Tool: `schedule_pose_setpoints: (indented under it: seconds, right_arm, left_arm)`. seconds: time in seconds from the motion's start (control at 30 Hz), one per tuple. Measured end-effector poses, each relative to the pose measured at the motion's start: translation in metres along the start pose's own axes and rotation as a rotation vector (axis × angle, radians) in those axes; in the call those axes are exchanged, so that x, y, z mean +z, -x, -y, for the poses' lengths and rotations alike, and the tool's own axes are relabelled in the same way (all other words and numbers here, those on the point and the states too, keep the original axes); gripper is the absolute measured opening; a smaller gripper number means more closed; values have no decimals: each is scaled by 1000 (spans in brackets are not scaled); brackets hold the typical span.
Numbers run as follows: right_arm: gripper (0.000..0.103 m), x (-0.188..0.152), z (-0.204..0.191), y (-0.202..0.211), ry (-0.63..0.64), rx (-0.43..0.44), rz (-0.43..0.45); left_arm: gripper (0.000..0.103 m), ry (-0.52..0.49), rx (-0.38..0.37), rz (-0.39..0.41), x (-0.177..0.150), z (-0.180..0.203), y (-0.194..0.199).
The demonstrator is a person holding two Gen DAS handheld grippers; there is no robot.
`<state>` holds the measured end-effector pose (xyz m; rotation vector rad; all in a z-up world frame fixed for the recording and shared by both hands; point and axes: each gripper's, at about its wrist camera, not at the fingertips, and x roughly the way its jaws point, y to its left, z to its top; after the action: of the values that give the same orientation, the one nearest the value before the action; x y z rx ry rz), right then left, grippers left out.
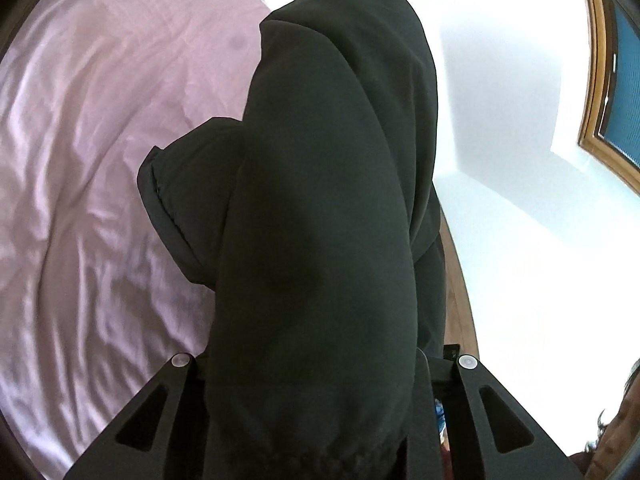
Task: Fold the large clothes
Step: 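Grasp the jacket bundle with both grippers and lift it off the bed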
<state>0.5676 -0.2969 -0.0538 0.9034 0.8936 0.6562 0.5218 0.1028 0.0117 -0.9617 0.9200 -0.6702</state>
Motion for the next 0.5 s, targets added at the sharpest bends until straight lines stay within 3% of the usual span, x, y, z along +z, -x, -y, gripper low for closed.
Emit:
schedule_pose_setpoints:
  seconds: [0.13,0.23,0.3,0.43,0.5]
  right_arm:
    - [19,-22,4,27,-34,-7,10]
    - [19,-36,40,23,-97,-74,1]
    - [19,-51,70,28,-154,-123,-10]
    - [20,-71,119,42,-246,-197,17]
    - [24,-75,121,38,-249,-203,13]
  left_arm:
    - [23,38,58,-28,-15,-34,6]
    - [23,49,152,-65,-25,-71,-1]
    - [25,103,175,-69,-30,-106,2]
    - [39,138,171,-55,-33,-142,9]
    - [47,105,185,-62,-34,-144,8]
